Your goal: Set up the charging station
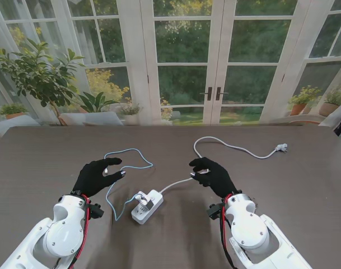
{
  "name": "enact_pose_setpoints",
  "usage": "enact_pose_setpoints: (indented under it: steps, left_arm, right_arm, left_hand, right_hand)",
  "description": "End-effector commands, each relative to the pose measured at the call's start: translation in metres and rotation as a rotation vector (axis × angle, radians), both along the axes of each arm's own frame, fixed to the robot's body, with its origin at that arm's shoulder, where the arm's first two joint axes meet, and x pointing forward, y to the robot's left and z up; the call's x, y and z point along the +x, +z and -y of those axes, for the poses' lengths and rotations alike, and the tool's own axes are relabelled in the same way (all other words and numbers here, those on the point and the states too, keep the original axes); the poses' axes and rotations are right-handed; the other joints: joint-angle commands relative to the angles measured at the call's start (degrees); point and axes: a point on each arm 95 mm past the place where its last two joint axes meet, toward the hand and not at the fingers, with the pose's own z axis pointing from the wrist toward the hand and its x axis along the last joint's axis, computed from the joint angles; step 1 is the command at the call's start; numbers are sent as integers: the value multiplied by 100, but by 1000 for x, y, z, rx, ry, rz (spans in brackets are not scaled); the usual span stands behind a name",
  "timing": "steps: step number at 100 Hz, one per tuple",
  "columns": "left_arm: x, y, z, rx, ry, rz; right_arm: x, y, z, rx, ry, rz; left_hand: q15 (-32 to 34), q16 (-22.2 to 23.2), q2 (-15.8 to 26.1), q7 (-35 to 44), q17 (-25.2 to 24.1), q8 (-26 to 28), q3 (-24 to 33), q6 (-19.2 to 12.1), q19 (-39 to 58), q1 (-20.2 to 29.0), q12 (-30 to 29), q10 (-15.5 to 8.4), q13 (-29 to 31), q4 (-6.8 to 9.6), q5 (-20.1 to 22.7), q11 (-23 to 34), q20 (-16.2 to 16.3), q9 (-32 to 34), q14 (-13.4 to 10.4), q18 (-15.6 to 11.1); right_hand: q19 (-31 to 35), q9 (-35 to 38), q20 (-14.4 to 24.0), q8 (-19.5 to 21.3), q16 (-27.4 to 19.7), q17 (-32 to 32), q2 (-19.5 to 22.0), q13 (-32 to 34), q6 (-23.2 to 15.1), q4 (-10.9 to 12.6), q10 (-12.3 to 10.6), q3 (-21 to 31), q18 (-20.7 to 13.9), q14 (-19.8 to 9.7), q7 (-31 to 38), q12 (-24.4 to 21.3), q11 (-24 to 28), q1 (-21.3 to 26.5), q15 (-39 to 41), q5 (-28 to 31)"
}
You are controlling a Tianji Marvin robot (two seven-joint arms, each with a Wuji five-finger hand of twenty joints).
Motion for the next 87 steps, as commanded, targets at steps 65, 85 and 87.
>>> enact_pose_setpoints:
  steps: [65, 85, 87]
  left_arm:
    - [-10, -9, 12, -91, 4, -15]
    - [-10, -9, 12, -88, -3, -24]
    - [-9, -9, 13, -88, -4, -25]
  right_arm:
    - [-14, -11, 15, 74, -13, 27]
    - [-14, -12, 15, 68, -3, 17]
    - [-14, -12, 15, 67, -3, 16]
  left_hand:
    - [-115, -115, -259, -98, -169, -70, -61, 86, -268, 156, -139, 61, -160, -10, -113, -59, -147, -175, -24, -162]
    - [-119, -117, -257, -96, -188, -71, -74, 89, -290, 166, -141, 77, -166, -9, -108, -58, -148, -170, -14, -153]
    - [-121, -118, -259, -95, -189, -70, -75, 92, -292, 168, -141, 80, -168, -9, -107, -59, -148, -173, -10, -154]
  right_hand:
    - [-225, -338, 173, 76, -6691, -112, -257, -326, -42, -181, -168, 19, -39, -81, -142, -74, 2, 114, -189, -203]
    - [-235, -352, 189, 70, -6698, -126, -244, -349, -43, -181, -169, 3, -41, -81, -156, -82, -10, 112, -197, -201]
    - [-239, -353, 190, 69, -6698, -134, -250, -341, -36, -179, -165, 6, -38, -81, -158, -83, -11, 121, -194, -202]
